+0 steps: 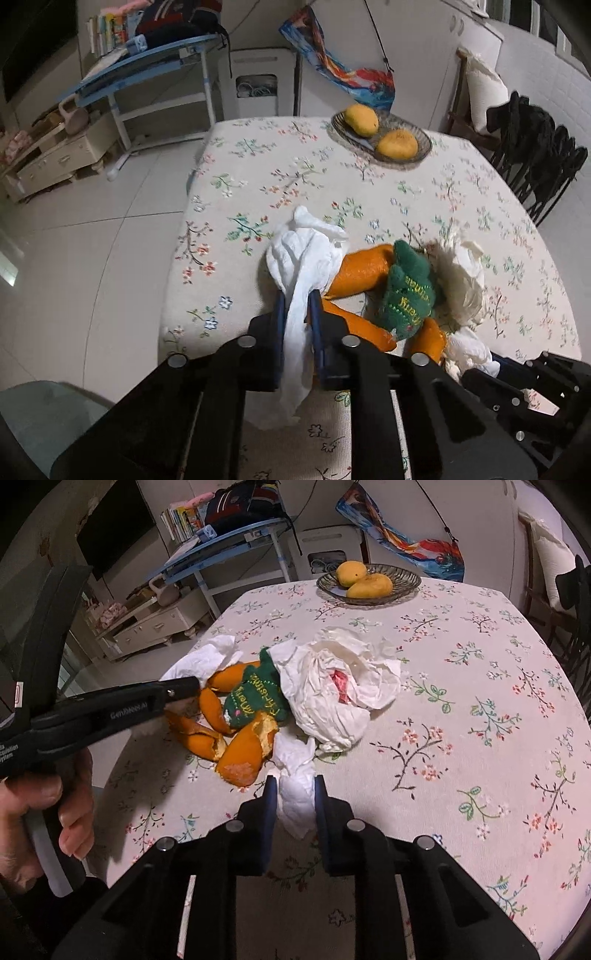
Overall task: Collect trash
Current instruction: 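Carry both white tissues from the table toward the yellow basin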
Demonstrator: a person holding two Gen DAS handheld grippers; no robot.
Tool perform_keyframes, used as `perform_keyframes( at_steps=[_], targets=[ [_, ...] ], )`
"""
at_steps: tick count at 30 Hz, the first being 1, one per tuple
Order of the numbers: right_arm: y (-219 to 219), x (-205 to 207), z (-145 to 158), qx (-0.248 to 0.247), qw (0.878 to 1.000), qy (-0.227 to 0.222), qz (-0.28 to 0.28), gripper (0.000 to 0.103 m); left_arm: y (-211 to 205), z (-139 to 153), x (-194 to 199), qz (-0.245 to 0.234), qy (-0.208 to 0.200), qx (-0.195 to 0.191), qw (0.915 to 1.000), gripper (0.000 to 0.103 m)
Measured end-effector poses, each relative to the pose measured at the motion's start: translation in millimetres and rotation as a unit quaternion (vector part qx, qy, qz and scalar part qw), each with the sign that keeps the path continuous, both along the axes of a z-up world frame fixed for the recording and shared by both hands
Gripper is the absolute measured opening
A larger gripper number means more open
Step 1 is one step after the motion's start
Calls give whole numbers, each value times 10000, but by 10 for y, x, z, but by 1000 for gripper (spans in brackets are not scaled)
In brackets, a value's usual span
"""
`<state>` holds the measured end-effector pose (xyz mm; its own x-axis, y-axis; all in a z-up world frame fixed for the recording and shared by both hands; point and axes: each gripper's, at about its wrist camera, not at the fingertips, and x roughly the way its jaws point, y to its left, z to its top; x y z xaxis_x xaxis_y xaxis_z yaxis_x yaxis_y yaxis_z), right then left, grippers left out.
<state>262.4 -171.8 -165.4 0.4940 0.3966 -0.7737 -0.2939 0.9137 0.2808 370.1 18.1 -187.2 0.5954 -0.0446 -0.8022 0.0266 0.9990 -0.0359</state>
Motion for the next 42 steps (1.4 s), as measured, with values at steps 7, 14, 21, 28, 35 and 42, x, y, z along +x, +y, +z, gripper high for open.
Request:
perform_keyframes(
  at_steps=[7,14,21,28,35,42],
  targets=[
    [-103,-134,29,89,9999,16,-111,20,207,206,-176,216,-250,-402,9986,8],
    [-259,-305,86,329,9991,32,-248,20,217,337,-549,151,-412,-551,9975,8],
    [-373,-483,192,569,9977,-100,-351,20,119,425,-940,148,-678,-423,9967,8],
    [-386,-733,275,727,9964,-291,-329,20,27,470,-1252,89,-856,-407,9955,8],
    [-393,-978,288,822,9955,-373,-275,20,-50,403,-1529,57,-822,-461,9955,8],
    [-366,-1136,315,927,9945,-459,-177,20,-84,394,-1771,22,-882,-524,9947,8]
  ],
)
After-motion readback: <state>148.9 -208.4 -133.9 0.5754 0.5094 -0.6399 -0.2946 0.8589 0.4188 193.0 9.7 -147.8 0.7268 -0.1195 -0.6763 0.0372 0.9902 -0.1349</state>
